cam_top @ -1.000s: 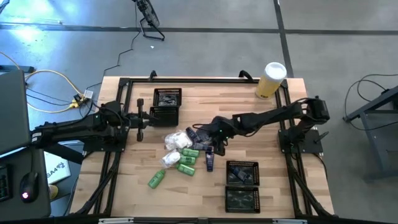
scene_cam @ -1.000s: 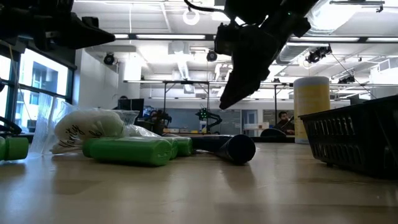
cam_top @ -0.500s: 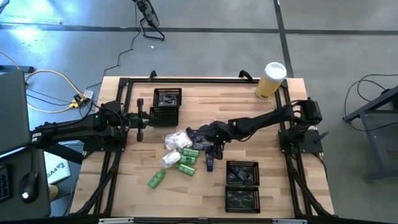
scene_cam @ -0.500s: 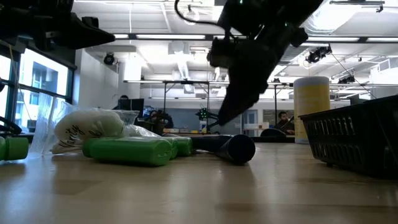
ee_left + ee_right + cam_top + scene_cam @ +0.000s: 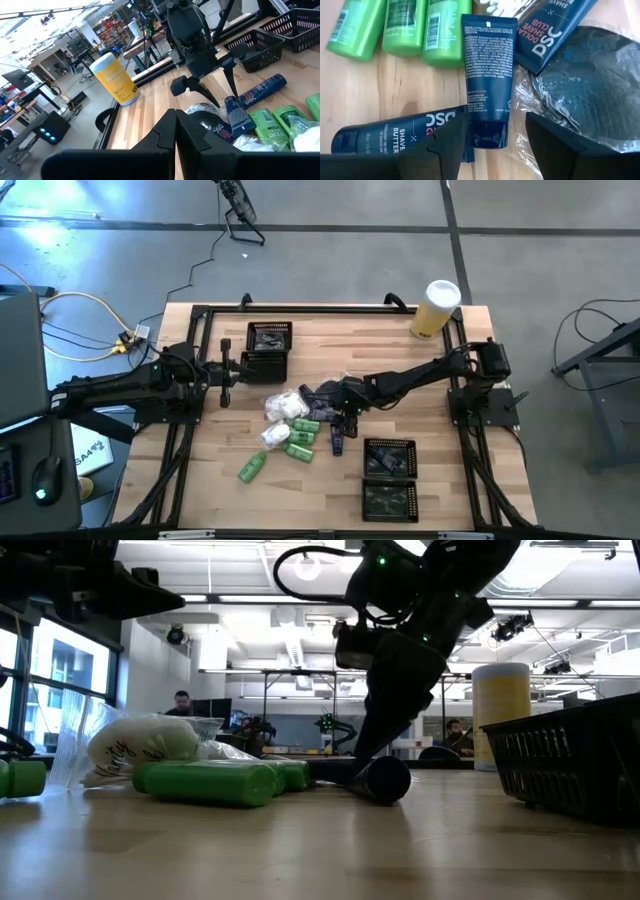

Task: Pick & Place Travel size toiletries
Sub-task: Put the blue shave cream into the middle bottom black basket

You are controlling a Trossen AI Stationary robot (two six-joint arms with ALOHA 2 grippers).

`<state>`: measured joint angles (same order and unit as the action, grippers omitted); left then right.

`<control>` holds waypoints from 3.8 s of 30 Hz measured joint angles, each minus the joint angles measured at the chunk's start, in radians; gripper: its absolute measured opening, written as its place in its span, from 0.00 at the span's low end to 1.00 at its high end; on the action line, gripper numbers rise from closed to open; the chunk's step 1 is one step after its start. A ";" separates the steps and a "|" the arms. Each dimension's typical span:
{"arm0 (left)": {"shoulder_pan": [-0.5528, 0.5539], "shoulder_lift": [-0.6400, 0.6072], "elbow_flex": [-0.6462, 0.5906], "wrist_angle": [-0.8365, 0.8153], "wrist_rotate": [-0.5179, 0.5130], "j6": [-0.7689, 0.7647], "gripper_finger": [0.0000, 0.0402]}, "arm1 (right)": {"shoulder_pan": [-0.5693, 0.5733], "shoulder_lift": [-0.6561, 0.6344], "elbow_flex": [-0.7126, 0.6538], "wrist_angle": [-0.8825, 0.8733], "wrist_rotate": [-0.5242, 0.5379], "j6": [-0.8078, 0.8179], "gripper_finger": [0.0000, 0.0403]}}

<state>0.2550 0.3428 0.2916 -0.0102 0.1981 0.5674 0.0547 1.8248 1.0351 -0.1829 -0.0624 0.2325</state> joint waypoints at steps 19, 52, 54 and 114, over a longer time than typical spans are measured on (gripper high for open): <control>0.000 0.000 0.000 0.000 0.000 0.000 0.00 | 0.000 0.063 0.001 0.019 -0.026 -0.001 0.49; 0.000 0.000 0.000 -0.001 0.000 0.000 0.00 | 0.000 0.063 0.000 0.055 -0.022 -0.019 0.49; 0.000 0.000 0.000 -0.001 0.000 0.000 0.00 | 0.000 0.063 0.000 0.055 -0.022 -0.019 0.49; 0.000 0.000 0.001 -0.016 -0.001 0.000 0.00 | 0.270 -0.597 0.000 -0.641 0.122 0.188 0.31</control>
<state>0.2546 0.3425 0.2924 -0.0257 0.1974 0.5674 0.3251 1.2282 1.0348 -0.8243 0.0591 0.4208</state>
